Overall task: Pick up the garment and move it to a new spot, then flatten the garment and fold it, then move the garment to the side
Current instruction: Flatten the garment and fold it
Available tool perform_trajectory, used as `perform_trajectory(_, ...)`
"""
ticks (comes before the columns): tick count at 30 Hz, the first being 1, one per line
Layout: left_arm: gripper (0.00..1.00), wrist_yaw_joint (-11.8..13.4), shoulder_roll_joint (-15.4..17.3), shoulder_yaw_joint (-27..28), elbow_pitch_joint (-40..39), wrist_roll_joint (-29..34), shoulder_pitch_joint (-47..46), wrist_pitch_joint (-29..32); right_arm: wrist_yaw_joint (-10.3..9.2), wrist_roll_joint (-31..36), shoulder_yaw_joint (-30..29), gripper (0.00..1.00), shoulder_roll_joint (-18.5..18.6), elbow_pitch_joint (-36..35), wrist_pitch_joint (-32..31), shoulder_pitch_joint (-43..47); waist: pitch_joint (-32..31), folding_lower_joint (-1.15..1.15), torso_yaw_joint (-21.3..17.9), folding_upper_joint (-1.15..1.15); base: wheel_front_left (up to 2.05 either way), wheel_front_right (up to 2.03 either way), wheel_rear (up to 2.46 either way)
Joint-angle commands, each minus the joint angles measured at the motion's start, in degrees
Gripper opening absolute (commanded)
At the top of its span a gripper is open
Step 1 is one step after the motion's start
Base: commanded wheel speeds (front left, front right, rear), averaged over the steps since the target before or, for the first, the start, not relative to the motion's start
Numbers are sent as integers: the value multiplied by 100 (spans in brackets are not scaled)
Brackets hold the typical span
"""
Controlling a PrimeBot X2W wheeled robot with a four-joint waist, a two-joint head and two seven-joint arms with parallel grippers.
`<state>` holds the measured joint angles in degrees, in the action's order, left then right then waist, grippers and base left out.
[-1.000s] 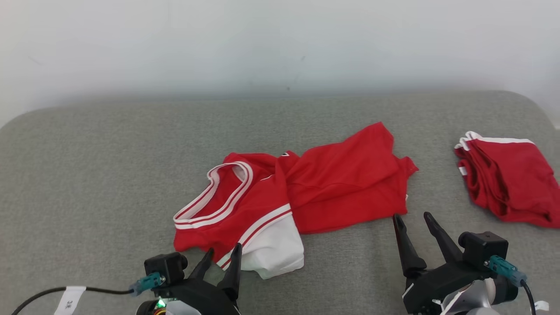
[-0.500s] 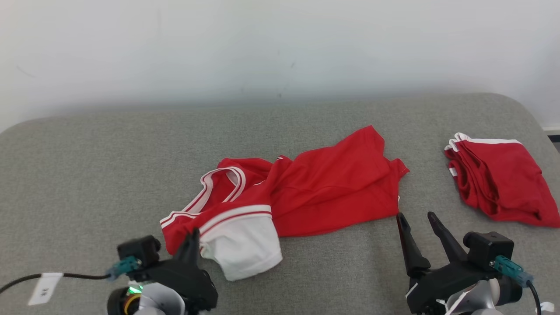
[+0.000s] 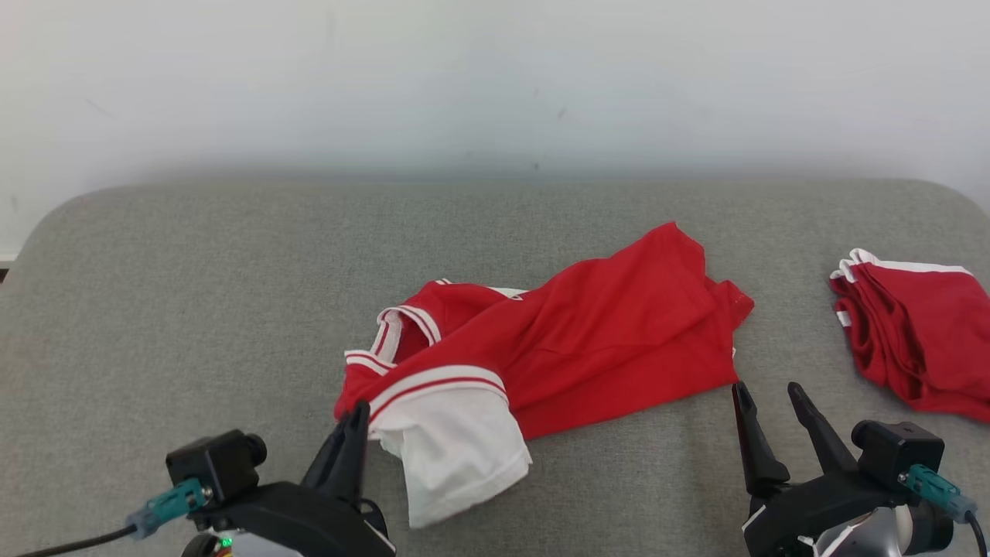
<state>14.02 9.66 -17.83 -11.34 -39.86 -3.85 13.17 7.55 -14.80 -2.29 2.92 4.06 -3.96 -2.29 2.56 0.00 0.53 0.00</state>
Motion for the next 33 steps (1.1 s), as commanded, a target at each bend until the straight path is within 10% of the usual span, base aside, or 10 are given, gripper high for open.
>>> perform_trajectory(1,0,110,60,-3,-253,-90,143,174,-12,-30,-16,100,-2,-28,12,29,34,0,46,0,0,0,0)
perform_trajectory(6,0,154,146,158,146,-258,-148,461,-12,-23,8,100,-3,-33,-15,-49,116,0,122,0,0,0,0)
perform_trajectory(14,0,-407,46,225,3000,0,-1500,-330,-12,-36,306,100,-2,23,-58,-289,224,0,-67,0,0,0,0)
perform_trajectory(16,100,-477,9,239,3485,4,-1668,-544,-12,-34,339,100,-2,25,-61,-317,238,0,-112,0,0,0,0)
perform_trajectory(24,100,-825,-13,612,4103,-273,-1551,-1342,-12,-25,184,100,-2,26,-53,-156,198,0,-145,0,0,0,0)
perform_trajectory(33,100,-1417,149,608,3052,-427,-398,-1833,-12,54,-103,100,-4,-30,-80,19,31,0,146,0,0,0,0)
